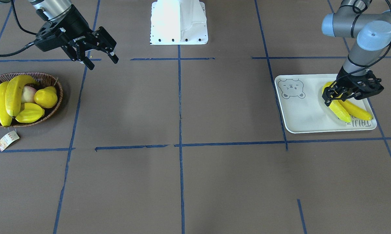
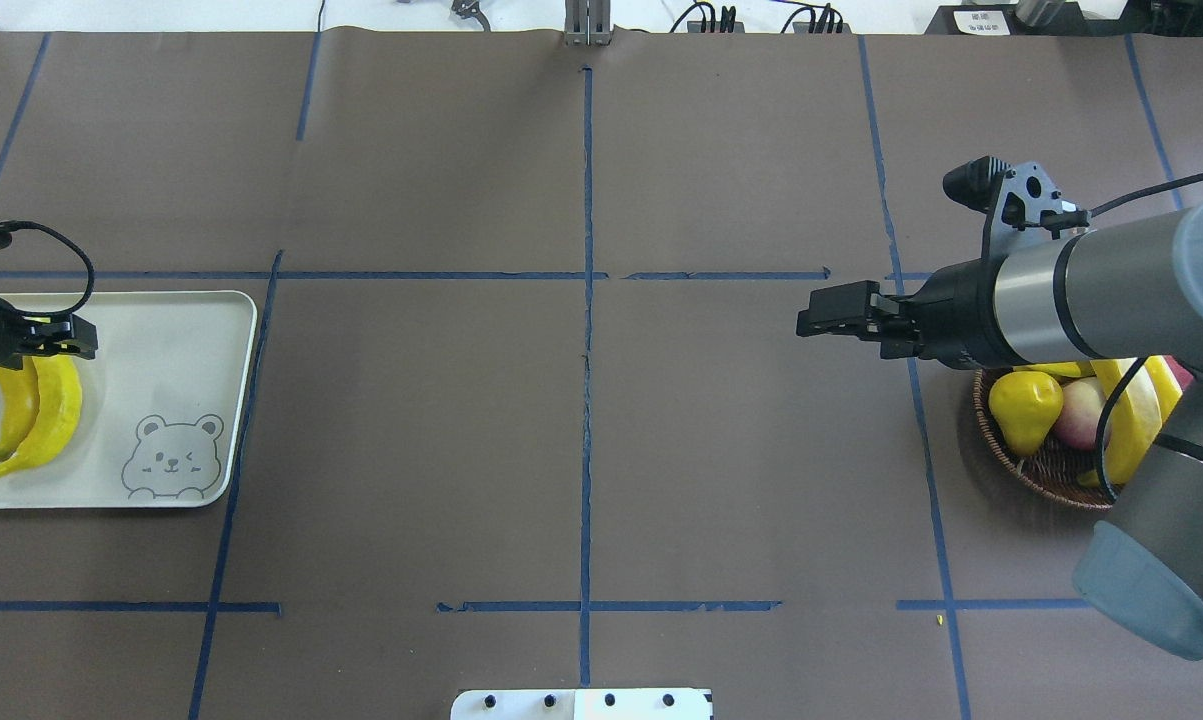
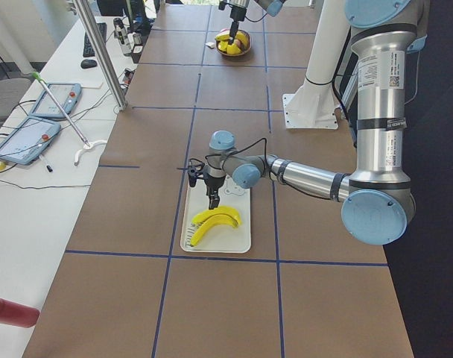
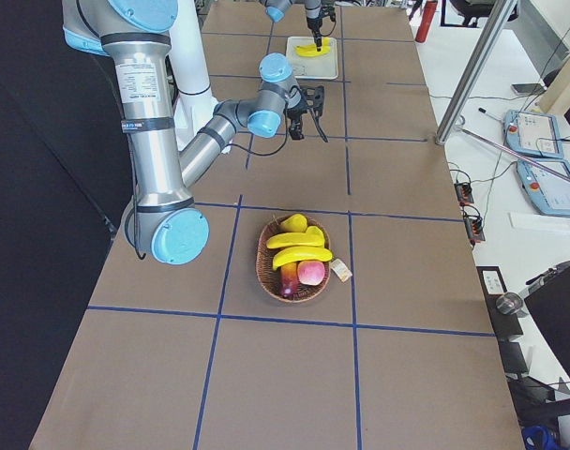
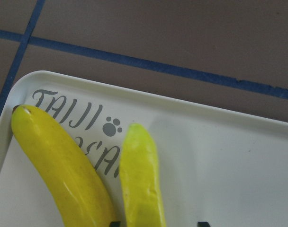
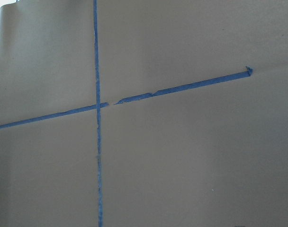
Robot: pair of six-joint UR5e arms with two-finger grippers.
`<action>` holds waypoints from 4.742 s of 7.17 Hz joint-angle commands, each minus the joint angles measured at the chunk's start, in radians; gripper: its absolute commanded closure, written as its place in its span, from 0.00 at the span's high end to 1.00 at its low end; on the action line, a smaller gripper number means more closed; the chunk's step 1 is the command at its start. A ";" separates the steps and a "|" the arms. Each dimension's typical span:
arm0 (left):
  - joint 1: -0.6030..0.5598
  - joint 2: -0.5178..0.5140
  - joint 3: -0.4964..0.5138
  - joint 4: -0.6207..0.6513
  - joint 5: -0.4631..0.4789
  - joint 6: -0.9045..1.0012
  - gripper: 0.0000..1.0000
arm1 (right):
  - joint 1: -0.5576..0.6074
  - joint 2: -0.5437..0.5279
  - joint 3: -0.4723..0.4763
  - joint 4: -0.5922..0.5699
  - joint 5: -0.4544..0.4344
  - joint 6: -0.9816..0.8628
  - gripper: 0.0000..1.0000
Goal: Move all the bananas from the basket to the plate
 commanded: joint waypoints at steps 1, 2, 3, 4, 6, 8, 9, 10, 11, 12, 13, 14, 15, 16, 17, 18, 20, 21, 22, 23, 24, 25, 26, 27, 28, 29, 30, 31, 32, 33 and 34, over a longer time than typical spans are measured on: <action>-0.016 -0.018 -0.072 0.041 -0.096 0.010 0.99 | 0.089 -0.079 0.000 0.000 0.084 -0.055 1.00; -0.062 -0.069 -0.129 0.123 -0.191 0.010 0.99 | 0.112 -0.150 0.005 0.003 0.090 -0.159 1.00; -0.077 -0.151 -0.180 0.241 -0.238 -0.001 0.99 | 0.142 -0.233 0.005 0.003 0.092 -0.282 1.00; -0.076 -0.237 -0.192 0.330 -0.240 -0.005 0.99 | 0.166 -0.311 -0.003 0.005 0.092 -0.397 1.00; -0.029 -0.334 -0.168 0.335 -0.237 -0.121 0.99 | 0.175 -0.383 -0.040 0.009 0.095 -0.470 1.00; 0.019 -0.373 -0.166 0.335 -0.231 -0.191 0.99 | 0.175 -0.405 -0.087 0.011 0.113 -0.476 1.00; 0.019 -0.374 -0.166 0.334 -0.229 -0.194 0.99 | 0.175 -0.423 -0.119 0.011 0.130 -0.479 1.00; 0.021 -0.376 -0.166 0.334 -0.229 -0.203 0.99 | 0.189 -0.428 -0.139 0.011 0.132 -0.490 1.00; 0.031 -0.377 -0.168 0.334 -0.229 -0.214 0.99 | 0.195 -0.428 -0.155 0.011 0.132 -0.493 1.00; 0.033 -0.380 -0.168 0.334 -0.228 -0.214 0.99 | 0.196 -0.427 -0.164 0.011 0.130 -0.493 1.00; 0.033 -0.380 -0.166 0.334 -0.228 -0.214 0.99 | 0.195 -0.427 -0.167 0.011 0.125 -0.495 1.00; 0.033 -0.380 -0.168 0.334 -0.228 -0.214 0.99 | 0.195 -0.414 -0.184 0.002 0.127 -0.493 0.99; 0.035 -0.379 -0.168 0.334 -0.228 -0.214 0.99 | 0.192 -0.413 -0.187 0.002 0.125 -0.493 0.98; 0.033 -0.379 -0.168 0.334 -0.228 -0.214 0.99 | 0.190 -0.408 -0.205 0.003 0.122 -0.493 0.95; 0.033 -0.379 -0.168 0.334 -0.228 -0.214 0.99 | 0.192 -0.396 -0.218 0.002 0.124 -0.493 0.88; 0.033 -0.379 -0.168 0.334 -0.228 -0.214 0.99 | 0.192 -0.396 -0.218 0.005 0.127 -0.495 0.42; 0.035 -0.376 -0.168 0.334 -0.226 -0.214 0.99 | 0.204 -0.394 -0.204 0.011 0.135 -0.495 0.03; 0.033 -0.376 -0.166 0.334 -0.227 -0.214 0.99 | 0.213 -0.402 -0.166 0.008 0.136 -0.495 0.01; 0.035 -0.377 -0.166 0.334 -0.228 -0.212 0.99 | 0.235 -0.413 -0.140 0.006 0.135 -0.495 0.01; 0.035 -0.377 -0.166 0.335 -0.228 -0.212 0.99 | 0.256 -0.420 -0.106 0.006 0.136 -0.501 0.01; 0.035 -0.380 -0.166 0.335 -0.229 -0.212 0.99 | 0.291 -0.431 -0.033 0.005 0.168 -0.502 0.01; 0.036 -0.391 -0.166 0.334 -0.231 -0.215 0.99 | 0.304 -0.405 0.000 0.012 0.252 -0.490 0.01; 0.042 -0.423 -0.165 0.323 -0.231 -0.259 0.99 | 0.302 -0.294 -0.006 0.011 0.309 -0.472 0.01; 0.071 -0.477 -0.153 0.306 -0.231 -0.316 0.99 | 0.273 -0.181 -0.024 0.012 0.338 -0.374 0.01; 0.077 -0.504 -0.131 0.195 -0.231 -0.359 0.99 | 0.162 -0.035 -0.035 0.012 0.325 -0.206 0.02; 0.082 -0.500 -0.099 -0.011 -0.232 -0.461 0.99 | 0.067 0.103 -0.067 0.012 0.249 -0.069 0.02; 0.129 -0.505 -0.036 -0.221 -0.229 -0.581 0.99 | -0.060 0.185 -0.082 0.011 0.113 -0.026 0.02; 0.143 -0.512 0.001 -0.360 -0.221 -0.646 0.99 | -0.130 0.219 -0.095 0.011 0.034 -0.022 0.02; 0.166 -0.528 0.007 -0.382 -0.223 -0.645 0.99 | -0.162 0.260 -0.110 0.012 0.000 0.002 0.02; 0.189 -0.560 0.012 -0.384 -0.221 -0.645 0.99 | -0.191 0.286 -0.121 0.012 -0.019 0.021 0.02; 0.206 -0.607 0.033 -0.382 -0.220 -0.648 0.99 | -0.227 0.306 -0.123 0.011 -0.052 0.022 0.02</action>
